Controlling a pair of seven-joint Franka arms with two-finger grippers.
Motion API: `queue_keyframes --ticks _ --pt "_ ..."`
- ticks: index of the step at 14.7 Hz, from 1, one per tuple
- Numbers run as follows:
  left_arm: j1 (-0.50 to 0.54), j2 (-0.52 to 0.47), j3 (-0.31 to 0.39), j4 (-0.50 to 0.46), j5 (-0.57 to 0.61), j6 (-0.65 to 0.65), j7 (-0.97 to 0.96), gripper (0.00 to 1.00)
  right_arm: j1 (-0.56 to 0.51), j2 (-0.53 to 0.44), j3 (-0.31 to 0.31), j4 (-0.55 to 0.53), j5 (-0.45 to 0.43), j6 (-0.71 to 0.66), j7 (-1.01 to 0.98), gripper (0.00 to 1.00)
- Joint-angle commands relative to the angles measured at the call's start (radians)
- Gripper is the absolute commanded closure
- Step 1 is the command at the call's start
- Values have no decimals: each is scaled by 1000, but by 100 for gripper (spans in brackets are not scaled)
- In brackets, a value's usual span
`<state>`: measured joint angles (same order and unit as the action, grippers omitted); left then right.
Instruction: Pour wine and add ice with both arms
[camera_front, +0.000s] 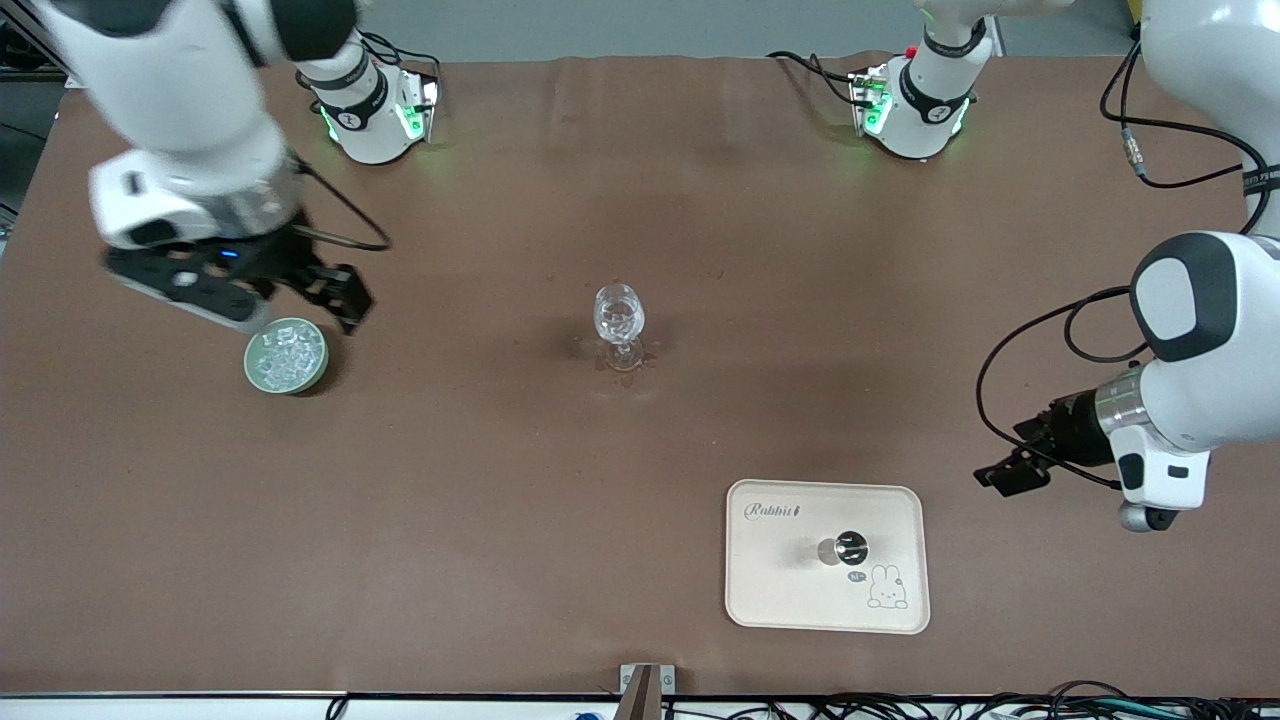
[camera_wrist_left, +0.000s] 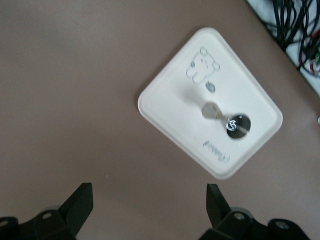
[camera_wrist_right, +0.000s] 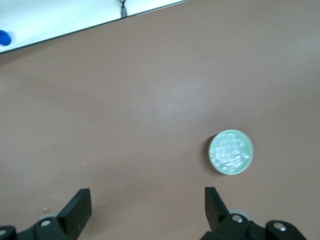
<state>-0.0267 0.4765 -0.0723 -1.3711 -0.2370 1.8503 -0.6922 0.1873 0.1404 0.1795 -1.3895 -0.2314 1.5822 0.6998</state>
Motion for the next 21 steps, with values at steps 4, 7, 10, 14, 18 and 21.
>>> queue_keyframes --ticks 4,7,10,14,18,21 --pt "7 -143 -7 0 127 -75 171 0 -22 -110 -202 -45 89 -63 -347 0" --pt "4 -219 2 -5 143 -137 324 0 -41 -111 -264 -43 150 -50 -448 0" --pt "-50 -323 -7 -97 243 -138 365 0 -57 -110 -317 -40 198 -45 -526 0" --pt "-39 -430 -7 -235 248 -97 503 0 -65 -111 -354 -43 198 -45 -592 0" --pt "-15 -593 -7 -448 210 -13 546 0 -81 -108 -393 -46 207 -44 -658 0" --pt "-24 -599 -4 -436 173 -13 551 0 -103 -110 -393 -60 230 -42 -660 0"
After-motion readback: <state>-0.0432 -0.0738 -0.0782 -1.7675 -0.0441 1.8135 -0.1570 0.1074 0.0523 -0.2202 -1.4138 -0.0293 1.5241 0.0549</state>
